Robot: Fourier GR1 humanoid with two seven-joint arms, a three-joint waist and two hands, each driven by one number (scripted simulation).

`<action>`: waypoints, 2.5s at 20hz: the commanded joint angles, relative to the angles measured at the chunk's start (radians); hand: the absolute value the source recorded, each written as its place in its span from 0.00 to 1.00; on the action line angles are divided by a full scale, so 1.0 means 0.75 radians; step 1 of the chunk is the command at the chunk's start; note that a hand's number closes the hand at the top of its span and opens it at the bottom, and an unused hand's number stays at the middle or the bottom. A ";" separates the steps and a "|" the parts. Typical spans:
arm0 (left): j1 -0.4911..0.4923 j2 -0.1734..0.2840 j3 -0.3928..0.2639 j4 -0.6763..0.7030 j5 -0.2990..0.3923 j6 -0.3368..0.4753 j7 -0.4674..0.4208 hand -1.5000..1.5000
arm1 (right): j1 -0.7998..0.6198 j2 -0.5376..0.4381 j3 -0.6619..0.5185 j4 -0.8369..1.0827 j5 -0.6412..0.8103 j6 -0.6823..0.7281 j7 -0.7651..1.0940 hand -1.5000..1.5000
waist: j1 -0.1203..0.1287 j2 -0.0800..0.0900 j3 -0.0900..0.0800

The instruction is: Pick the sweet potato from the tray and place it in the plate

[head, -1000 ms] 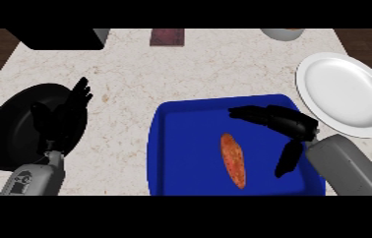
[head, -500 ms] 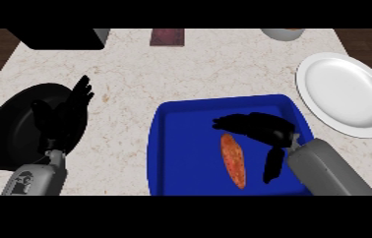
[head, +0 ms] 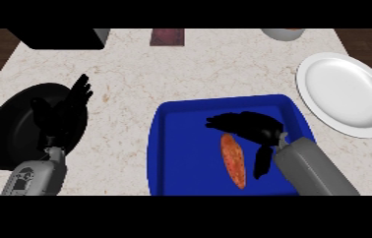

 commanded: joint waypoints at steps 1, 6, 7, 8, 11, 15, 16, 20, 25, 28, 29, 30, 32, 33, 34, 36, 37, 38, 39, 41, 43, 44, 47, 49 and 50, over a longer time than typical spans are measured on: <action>0.016 0.018 0.036 -0.120 0.013 -0.040 0.094 0.50 | -0.017 0.061 -0.025 0.067 0.095 -0.028 -0.030 0.00 | 0.003 0.000 0.000; -0.059 -0.011 0.070 0.048 -0.013 -0.039 0.019 0.50 | -0.004 0.102 0.043 0.038 0.194 0.021 0.007 0.00 | -0.002 0.000 0.000; 0.002 -0.027 0.021 -0.059 -0.046 -0.024 0.049 0.50 | -0.033 0.091 0.043 0.158 0.223 -0.019 -0.075 0.00 | 0.005 0.000 0.000; -0.069 -0.021 0.071 0.080 -0.040 -0.024 -0.015 0.50 | 0.001 0.057 0.070 0.123 0.240 -0.020 -0.119 1.00 | -0.001 0.001 0.000; -0.019 -0.016 0.053 -0.067 -0.027 -0.034 0.102 0.50 | 0.015 0.046 0.080 0.010 0.228 0.031 -0.186 1.00 | 0.000 -0.002 0.000; 0.038 -0.061 0.034 -0.047 -0.062 -0.038 0.015 0.50 | 0.061 0.088 0.064 0.029 0.246 0.023 -0.221 1.00 | -0.001 -0.001 0.000; 0.051 -0.059 0.036 -0.085 -0.064 -0.037 0.036 0.50 | 0.014 0.132 0.045 0.097 0.261 0.017 -0.207 1.00 | 0.003 0.000 0.000; 0.052 -0.067 0.055 -0.051 -0.062 -0.049 0.005 0.50 | 0.161 0.044 0.000 -0.021 0.274 -0.064 -0.234 1.00 | -0.004 -0.001 0.000; 0.048 -0.038 0.092 -0.017 -0.049 -0.051 -0.004 0.50 | 0.455 -0.177 -0.150 -0.335 0.218 -0.112 -0.157 1.00 | -0.047 -0.010 -0.001; 0.050 -0.014 0.121 0.020 -0.037 -0.077 -0.039 0.50 | 0.551 -0.171 -0.225 -0.422 0.247 -0.328 -0.156 1.00 | -0.038 -0.006 -0.001; 0.064 -0.067 0.044 -0.124 -0.073 -0.023 0.074 0.50 | 0.535 -0.179 -0.278 -0.471 0.229 -0.346 -0.148 1.00 | -0.029 -0.011 0.001; 0.041 -0.046 0.087 -0.084 -0.052 -0.024 0.077 0.50 | 0.588 -0.173 -0.305 -0.583 0.200 -0.360 -0.125 1.00 | -0.047 -0.013 0.000; 0.061 -0.035 0.095 -0.048 -0.059 -0.042 0.009 0.50 | 0.615 -0.127 -0.385 -0.682 0.125 -0.417 -0.124 1.00 | -0.057 -0.012 -0.001; 0.070 -0.042 0.095 -0.081 -0.052 -0.032 0.038 0.50 | 0.618 -0.128 -0.451 -0.708 0.084 -0.466 -0.155 1.00 | -0.056 -0.014 0.000; 0.054 -0.030 0.099 -0.043 -0.067 -0.033 0.018 0.50 | 0.592 -0.082 -0.509 -0.741 0.038 -0.492 -0.121 1.00 | -0.067 -0.012 0.000; 0.038 -0.043 0.099 -0.058 -0.055 -0.025 0.047 0.50 | 0.689 -0.039 -0.550 -0.873 0.027 -0.595 -0.101 1.00 | -0.085 -0.018 0.000; 0.043 -0.022 0.117 -0.043 -0.046 -0.044 0.031 0.50 | 0.633 -0.013 -0.619 -0.844 -0.004 -0.622 -0.072 1.00 | -0.054 -0.010 0.000; 0.053 -0.062 0.079 -0.073 -0.075 -0.009 0.038 0.50 | 0.691 -0.051 -0.696 -0.869 -0.045 -0.651 -0.124 1.00 | -0.058 -0.011 0.001; 0.082 -0.044 0.077 -0.086 -0.048 -0.065 0.031 0.50 | 0.679 -0.050 -0.730 -0.940 -0.072 -0.597 -0.037 1.00 | -0.041 -0.010 0.000; 0.046 -0.077 0.064 -0.052 -0.085 -0.021 0.007 0.50 | 0.638 -0.039 -0.821 -0.937 -0.139 -0.578 0.025 1.00 | -0.029 -0.003 0.000; 0.066 -0.082 0.059 -0.047 -0.083 -0.042 -0.026 0.50 | 0.569 -0.037 -0.896 -0.802 -0.203 -0.568 0.036 1.00 | -0.007 0.000 0.000; 0.060 -0.045 0.085 0.014 -0.077 -0.083 -0.075 0.50 | 0.555 -0.044 -0.896 -0.896 -0.259 -0.457 0.157 1.00 | -0.011 0.000 -0.001; 0.032 -0.039 0.091 -0.070 -0.063 -0.077 0.037 0.50 | 0.468 -0.096 -1.011 -0.727 -0.303 -0.466 0.148 1.00 | -0.001 0.000 0.000; 0.008 -0.047 0.085 -0.008 -0.071 -0.086 0.018 0.50 | 0.451 -0.145 -1.083 -0.566 -0.408 -0.411 0.049 1.00 | -0.003 0.002 0.001; 0.021 -0.091 0.045 -0.140 -0.096 -0.022 0.110 0.50 | 0.381 -0.155 -1.098 -0.534 -0.389 -0.427 0.107 1.00 | 0.004 0.000 0.001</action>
